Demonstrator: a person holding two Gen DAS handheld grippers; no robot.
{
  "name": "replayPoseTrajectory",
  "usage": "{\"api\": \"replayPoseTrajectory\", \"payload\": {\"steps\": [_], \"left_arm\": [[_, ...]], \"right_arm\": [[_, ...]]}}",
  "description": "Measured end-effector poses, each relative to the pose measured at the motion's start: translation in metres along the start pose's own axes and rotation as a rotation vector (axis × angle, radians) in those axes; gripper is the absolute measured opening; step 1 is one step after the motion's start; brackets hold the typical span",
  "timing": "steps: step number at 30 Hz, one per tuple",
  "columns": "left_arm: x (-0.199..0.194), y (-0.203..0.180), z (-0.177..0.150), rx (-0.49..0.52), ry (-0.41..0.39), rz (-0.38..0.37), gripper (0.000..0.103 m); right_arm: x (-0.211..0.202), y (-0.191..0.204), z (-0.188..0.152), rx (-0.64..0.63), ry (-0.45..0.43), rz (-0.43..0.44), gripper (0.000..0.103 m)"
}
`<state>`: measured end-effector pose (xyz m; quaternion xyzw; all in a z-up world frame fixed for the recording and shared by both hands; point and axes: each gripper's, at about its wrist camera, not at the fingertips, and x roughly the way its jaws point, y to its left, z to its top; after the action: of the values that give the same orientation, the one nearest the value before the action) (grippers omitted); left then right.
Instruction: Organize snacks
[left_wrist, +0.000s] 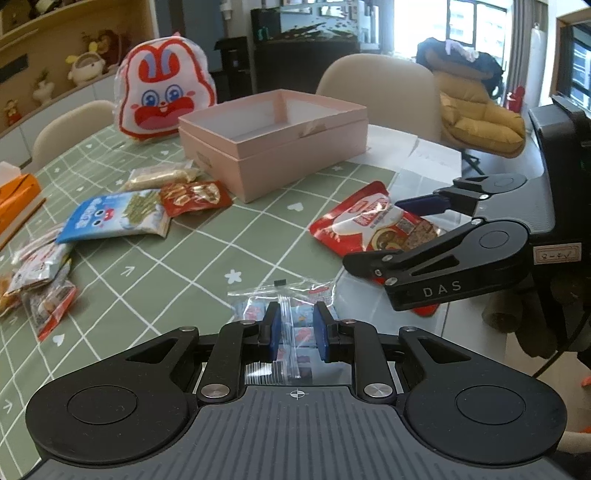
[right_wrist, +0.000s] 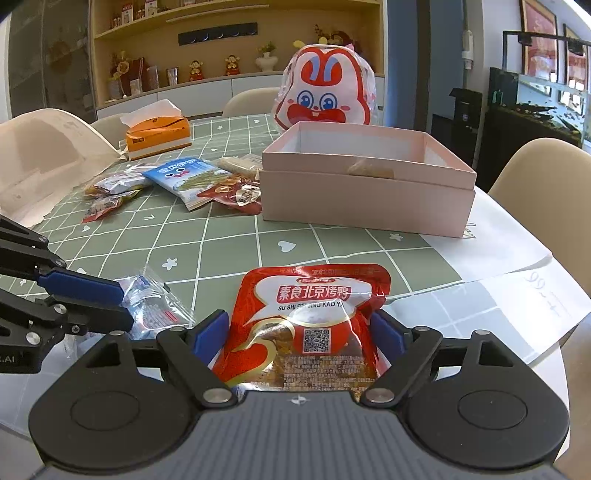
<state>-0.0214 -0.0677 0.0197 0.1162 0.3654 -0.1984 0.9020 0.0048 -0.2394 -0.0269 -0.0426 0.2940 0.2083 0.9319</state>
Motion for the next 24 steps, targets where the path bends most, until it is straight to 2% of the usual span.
{"api": "replayPoseTrajectory", "payload": {"steps": [2,4,6,7,8,10,11,13,15,18,19,24], "left_arm": [[-0.006,0.0,-0.002,0.002,-0.027,-0.024,0.027],[-0.013,-0.007,-0.007,0.05,-0.053,-0.03,0.028],[-0.012,-0.015,-0.01,0.092,-0.028,-0.039,0.028],[-0.008,-0.019,-0.011,0.108,-0.007,-0.049,0.031],[-0.008,-0.023,-0.012,0.132,-0.02,-0.047,0.034],[-0.006,-0.027,-0.011,0.14,-0.013,-0.061,0.049],[-0.004,-0.026,-0.01,0.127,-0.007,-0.083,0.053],[-0.003,-0.024,-0.009,0.108,-0.006,-0.104,0.057],[-0.006,-0.022,-0.011,0.105,-0.019,-0.082,0.056],[-0.008,-0.022,-0.015,0.153,-0.063,0.081,0.054],[-0.006,-0.02,-0.016,0.156,-0.066,0.103,0.057],[-0.003,-0.002,-0.013,0.057,-0.055,0.029,0.056]], "right_arm": [[0.0,0.0,0.0,0.001,-0.002,0.002,0.084],[0.0,-0.001,0.0,0.004,-0.003,0.005,0.084],[0.0,-0.001,0.0,0.001,-0.002,0.006,0.085],[0.0,-0.001,0.0,-0.001,0.0,0.005,0.085],[0.001,-0.001,0.0,-0.001,0.001,0.005,0.085],[0.0,-0.002,0.0,0.002,-0.001,0.009,0.085],[0.0,-0.002,0.0,0.005,-0.002,0.012,0.085],[0.0,-0.003,0.0,0.009,-0.004,0.017,0.085],[0.0,-0.003,0.0,0.006,-0.003,0.017,0.086],[0.0,-0.002,0.0,0.005,-0.004,0.017,0.086],[0.0,-0.002,0.0,0.005,-0.003,0.018,0.086],[0.001,0.002,0.001,-0.024,0.02,-0.001,0.089]]}}
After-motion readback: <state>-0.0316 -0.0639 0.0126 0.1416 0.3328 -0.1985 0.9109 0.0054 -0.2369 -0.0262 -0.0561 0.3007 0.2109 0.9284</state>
